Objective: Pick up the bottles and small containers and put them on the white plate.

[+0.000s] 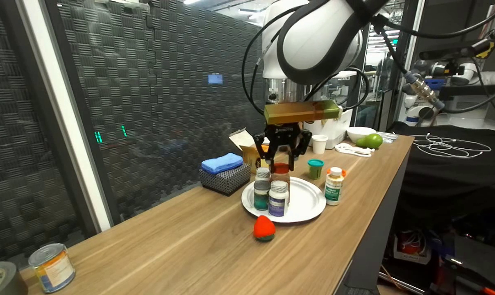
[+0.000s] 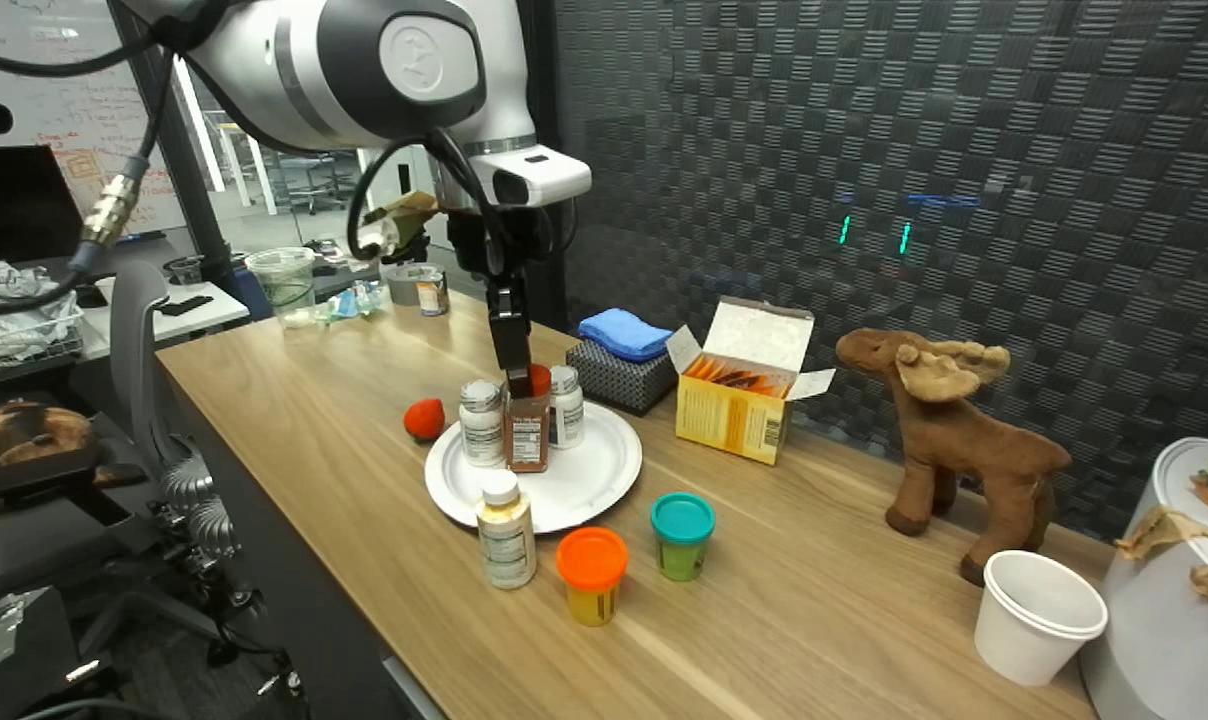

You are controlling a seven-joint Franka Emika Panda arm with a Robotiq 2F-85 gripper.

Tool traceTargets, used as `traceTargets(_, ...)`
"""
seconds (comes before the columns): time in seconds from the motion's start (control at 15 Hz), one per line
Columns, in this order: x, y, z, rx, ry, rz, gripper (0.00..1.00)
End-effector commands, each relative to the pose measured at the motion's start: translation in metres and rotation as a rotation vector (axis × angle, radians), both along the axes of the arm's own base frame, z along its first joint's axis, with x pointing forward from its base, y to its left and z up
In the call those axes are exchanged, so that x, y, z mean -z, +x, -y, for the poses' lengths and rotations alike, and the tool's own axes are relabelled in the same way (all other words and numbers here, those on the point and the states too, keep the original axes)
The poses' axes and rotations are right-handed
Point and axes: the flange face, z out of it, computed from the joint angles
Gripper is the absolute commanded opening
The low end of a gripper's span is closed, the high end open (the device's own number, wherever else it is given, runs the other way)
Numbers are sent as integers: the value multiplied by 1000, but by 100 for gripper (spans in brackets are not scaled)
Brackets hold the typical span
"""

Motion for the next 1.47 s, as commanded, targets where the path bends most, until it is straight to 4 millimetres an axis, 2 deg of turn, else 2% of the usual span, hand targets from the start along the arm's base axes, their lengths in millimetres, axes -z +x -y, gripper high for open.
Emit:
traceTargets(0.0, -7, 0, -4, -25, 9, 17, 74)
traceTargets(0.07, -9, -1, -3, -20, 8, 21, 74)
traceTargets(0.33, -29, -3, 12, 9, -20, 62, 100)
traceTargets(0.53, -46, -3, 41, 61, -80, 95, 100)
traceTargets(0.67, -47, 0, 65, 103, -104, 100, 100)
traceTargets(0.8, -37, 2, 89, 139, -114, 90, 100)
traceTargets(0.93, -19, 3, 106, 161, -117, 62, 100)
traceTargets(1.2, 20, 1, 119, 189, -109, -1, 100)
traceTargets(1.4, 40, -1, 126, 213, -125, -31, 100)
